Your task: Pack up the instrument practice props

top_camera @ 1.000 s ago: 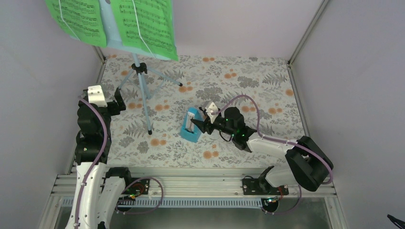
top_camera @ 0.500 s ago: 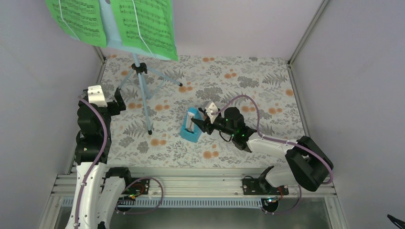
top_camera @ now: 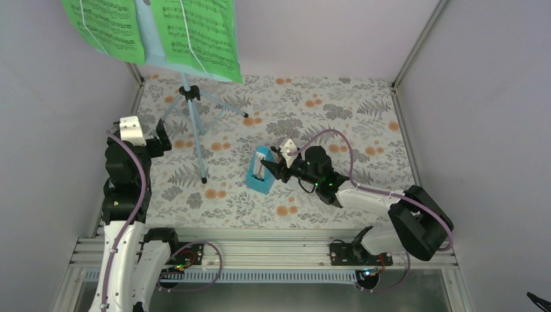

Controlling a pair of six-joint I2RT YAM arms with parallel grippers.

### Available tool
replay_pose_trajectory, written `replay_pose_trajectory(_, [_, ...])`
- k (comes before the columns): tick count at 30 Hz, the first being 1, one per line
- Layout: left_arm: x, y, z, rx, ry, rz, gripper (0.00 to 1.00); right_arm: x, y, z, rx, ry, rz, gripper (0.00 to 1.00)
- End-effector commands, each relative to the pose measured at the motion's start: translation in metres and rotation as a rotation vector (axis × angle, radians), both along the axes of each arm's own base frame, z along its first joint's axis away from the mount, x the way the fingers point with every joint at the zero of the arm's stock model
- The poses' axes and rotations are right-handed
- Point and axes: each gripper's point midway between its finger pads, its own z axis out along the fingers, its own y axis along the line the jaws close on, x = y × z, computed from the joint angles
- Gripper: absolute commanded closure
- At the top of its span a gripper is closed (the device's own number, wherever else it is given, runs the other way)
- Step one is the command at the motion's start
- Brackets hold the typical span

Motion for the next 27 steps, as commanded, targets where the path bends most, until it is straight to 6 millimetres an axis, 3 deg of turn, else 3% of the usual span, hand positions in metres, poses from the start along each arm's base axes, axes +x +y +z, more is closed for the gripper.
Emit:
replay_pose_trajectory(1, [0.001,0.000,0.001,-0.001,-0.010,-0.003,0.00,0.011,-0.002,0.008,0.016,-0.009,-0.054,0.43])
replay_pose_trajectory(15, [0.000,0.000,0.001,-0.001,-0.011,-0.003,0.00,0.014,0.001,0.009,0.023,0.002,-0.061,0.36])
replay_pose_trajectory(24, [0.000,0.000,0.002,0.000,-0.013,-0.001,0.00,0.005,0.000,0.015,0.030,-0.007,-0.028,0.12])
replay_pose_trajectory(27, [-0.001,0.000,0.003,0.000,-0.015,0.000,0.00,0.001,-0.005,0.020,0.037,-0.013,-0.030,0.10])
